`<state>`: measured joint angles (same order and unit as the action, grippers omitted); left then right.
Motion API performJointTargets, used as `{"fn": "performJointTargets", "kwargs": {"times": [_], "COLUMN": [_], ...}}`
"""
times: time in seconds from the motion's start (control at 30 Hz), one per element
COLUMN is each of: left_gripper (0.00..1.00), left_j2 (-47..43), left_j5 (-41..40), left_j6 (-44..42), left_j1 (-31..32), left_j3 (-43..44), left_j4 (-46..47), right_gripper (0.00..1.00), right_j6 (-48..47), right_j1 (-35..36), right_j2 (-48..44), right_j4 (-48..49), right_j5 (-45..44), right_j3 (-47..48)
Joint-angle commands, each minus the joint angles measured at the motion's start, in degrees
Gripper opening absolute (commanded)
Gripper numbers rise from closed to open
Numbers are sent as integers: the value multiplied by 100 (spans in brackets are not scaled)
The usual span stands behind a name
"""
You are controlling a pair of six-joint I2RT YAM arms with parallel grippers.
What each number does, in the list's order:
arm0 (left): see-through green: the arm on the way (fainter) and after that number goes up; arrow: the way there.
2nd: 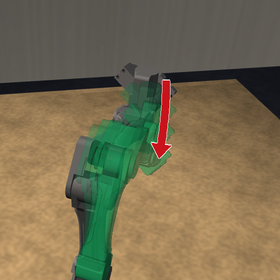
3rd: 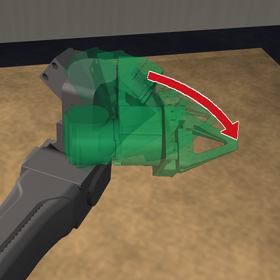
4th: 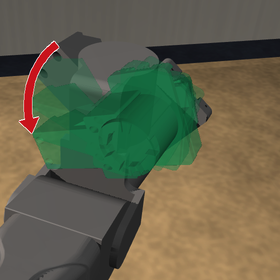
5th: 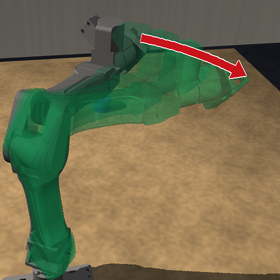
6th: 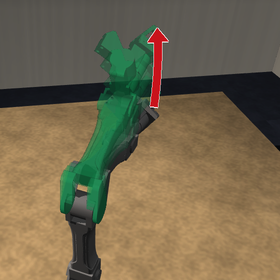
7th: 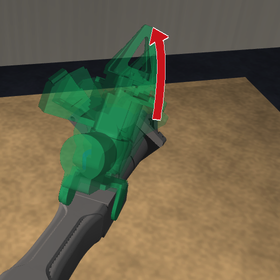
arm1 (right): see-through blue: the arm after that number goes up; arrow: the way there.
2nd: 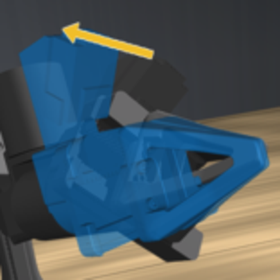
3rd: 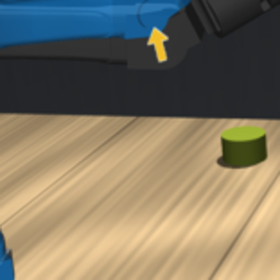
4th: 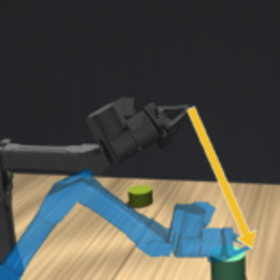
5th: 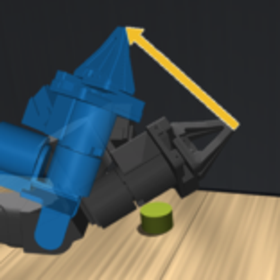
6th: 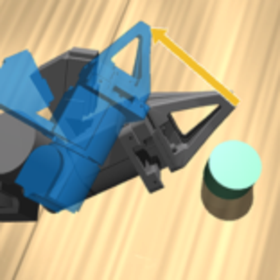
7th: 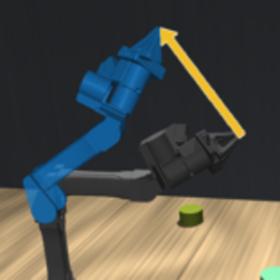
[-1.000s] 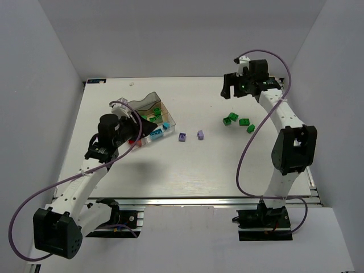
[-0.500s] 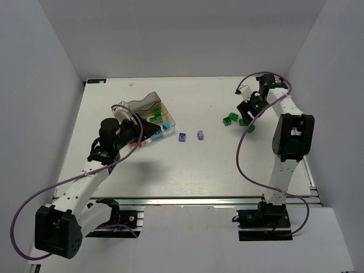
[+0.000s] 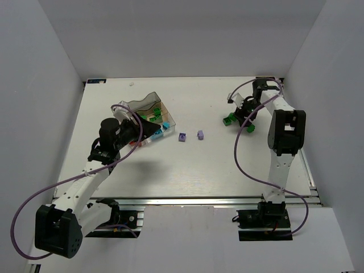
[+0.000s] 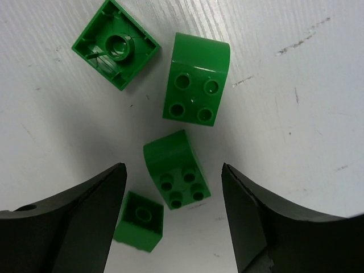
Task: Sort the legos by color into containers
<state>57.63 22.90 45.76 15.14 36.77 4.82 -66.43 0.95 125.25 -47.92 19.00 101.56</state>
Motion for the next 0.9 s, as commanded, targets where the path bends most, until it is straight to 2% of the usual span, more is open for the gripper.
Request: {"fn": "performJointTargets", "kwargs": {"times": [0.0,0.17,0.27,0.3,0.4,0.5,0.67,0.73,0.8,0.87], "left_gripper": [66,67,67,67,67,67,67,67,67,67], "left_j2": [46,179,249,258,284,241,-57,-207,-444,-611], "left_j5": [-66,-66,-48,-48,-48,-66,-197,-329,-504,-610], "left_j6": [30,3,-6,-5,-23,-14,-137,-242,-330,-357], "left_j1": [16,16,16,16,16,16,16,16,16,16], "left_j3": [-12,119,172,198,199,190,190,207,207,199], "left_j4": [124,116,124,133,133,98,-182,-323,-447,-823], "right_gripper": [74,69,52,37,17,8,1,0,0,0], "right_j6": [-739,-976,-1204,-1257,-1416,-1469,-987,-303,347,1620], "right_j1": [-7,45,45,54,37,72,589,1114,1450,2055], "right_j2": [192,324,325,290,149,-289,-616,-642,-590,-511], "right_j4": [-112,-7,-59,-138,-209,-348,-1131,-1193,-984,-124], "right_j5": [-2,-178,-283,-301,-319,-108,1270,1989,2378,2774], "right_j3": [338,312,251,198,75,-83,678,917,1190,1348]}}
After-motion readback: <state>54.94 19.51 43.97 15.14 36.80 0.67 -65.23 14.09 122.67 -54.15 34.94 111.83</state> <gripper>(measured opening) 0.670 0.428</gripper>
